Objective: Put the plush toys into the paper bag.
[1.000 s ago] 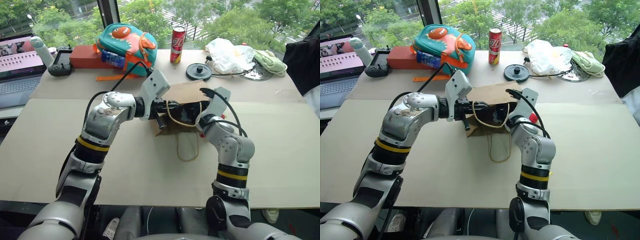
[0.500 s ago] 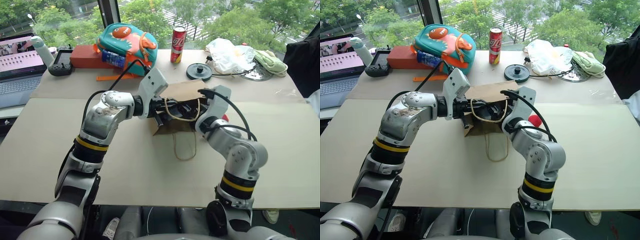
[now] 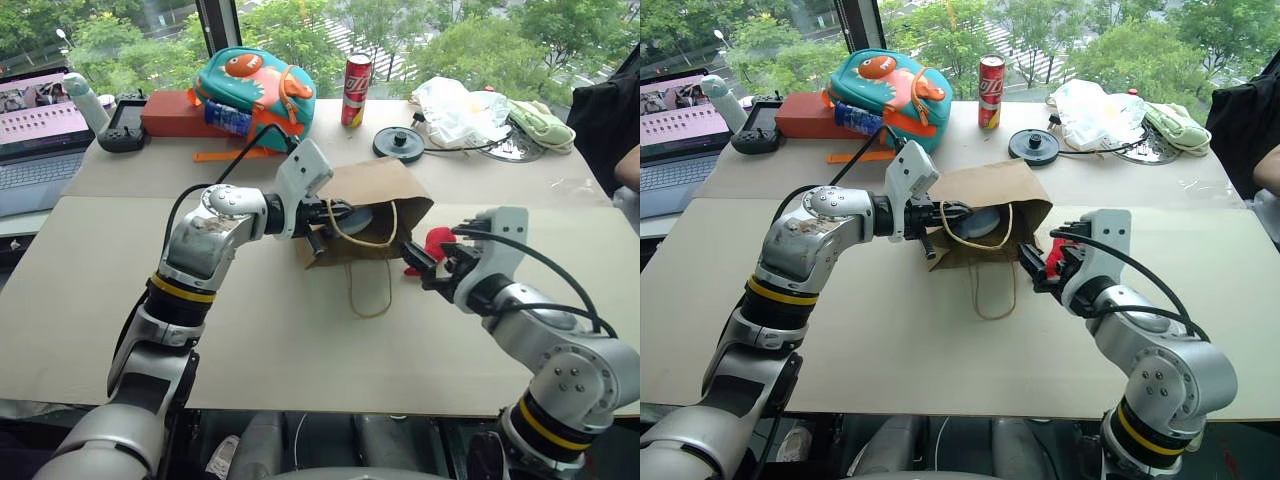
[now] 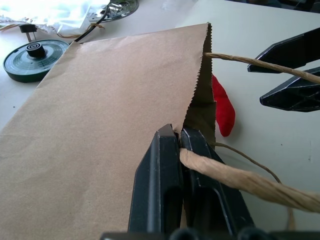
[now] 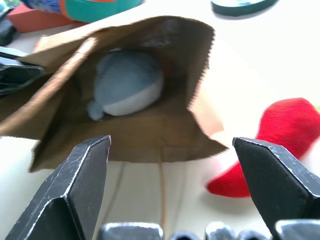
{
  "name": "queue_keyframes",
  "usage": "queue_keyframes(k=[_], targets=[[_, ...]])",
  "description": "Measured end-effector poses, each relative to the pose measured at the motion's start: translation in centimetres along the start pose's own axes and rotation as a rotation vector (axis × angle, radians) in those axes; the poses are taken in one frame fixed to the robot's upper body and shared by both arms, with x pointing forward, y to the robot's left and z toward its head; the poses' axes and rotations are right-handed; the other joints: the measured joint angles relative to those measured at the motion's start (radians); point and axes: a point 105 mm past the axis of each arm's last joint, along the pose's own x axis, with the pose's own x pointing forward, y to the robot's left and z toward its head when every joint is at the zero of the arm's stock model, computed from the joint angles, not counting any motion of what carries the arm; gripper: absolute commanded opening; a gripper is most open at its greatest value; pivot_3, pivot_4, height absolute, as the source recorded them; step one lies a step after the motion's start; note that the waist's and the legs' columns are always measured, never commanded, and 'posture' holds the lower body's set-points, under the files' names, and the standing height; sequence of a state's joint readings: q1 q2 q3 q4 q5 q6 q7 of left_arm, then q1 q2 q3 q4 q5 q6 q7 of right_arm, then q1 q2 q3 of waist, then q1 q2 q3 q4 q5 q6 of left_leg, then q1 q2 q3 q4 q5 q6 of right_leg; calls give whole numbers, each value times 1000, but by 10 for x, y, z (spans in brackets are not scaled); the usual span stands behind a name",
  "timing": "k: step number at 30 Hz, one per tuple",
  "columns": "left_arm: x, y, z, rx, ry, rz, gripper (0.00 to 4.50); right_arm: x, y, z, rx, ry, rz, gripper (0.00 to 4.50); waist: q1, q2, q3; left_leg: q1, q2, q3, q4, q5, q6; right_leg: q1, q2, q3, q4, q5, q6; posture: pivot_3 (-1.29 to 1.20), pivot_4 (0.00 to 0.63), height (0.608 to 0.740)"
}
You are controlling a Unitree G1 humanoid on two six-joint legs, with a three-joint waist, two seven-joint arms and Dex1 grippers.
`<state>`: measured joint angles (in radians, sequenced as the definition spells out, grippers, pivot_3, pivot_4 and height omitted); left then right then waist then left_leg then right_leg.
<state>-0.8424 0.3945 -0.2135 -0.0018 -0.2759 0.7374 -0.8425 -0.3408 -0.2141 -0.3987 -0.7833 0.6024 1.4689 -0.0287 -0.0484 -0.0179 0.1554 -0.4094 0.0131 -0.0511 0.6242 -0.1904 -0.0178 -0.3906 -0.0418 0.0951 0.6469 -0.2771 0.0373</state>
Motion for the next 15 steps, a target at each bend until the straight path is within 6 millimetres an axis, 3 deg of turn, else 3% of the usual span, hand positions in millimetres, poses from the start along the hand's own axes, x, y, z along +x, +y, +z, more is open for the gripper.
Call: queue_keyframes(k=[3, 7, 15], targets=[[-1, 1, -1, -1, 3, 5, 179, 19, -28, -16, 44, 66, -173, 4360, 1, 0, 0, 0, 0, 1, 0, 0, 0, 0, 0, 1, 0, 0, 0, 0, 150, 739], [0, 0, -2, -4, 1, 8, 179, 43, -45, -36, 25, 124, -295, 4360, 1, 0, 0, 0, 0, 1, 0, 0, 0, 0, 0, 1, 0, 0, -1, 0, 150, 739], [0, 0, -6, -12, 6, 15, 179, 67, -51, -39, -21, 101, -338, 4360, 2, 0, 0, 0, 0, 1, 0, 0, 0, 0, 0, 1, 0, 0, -1, 0, 150, 739]])
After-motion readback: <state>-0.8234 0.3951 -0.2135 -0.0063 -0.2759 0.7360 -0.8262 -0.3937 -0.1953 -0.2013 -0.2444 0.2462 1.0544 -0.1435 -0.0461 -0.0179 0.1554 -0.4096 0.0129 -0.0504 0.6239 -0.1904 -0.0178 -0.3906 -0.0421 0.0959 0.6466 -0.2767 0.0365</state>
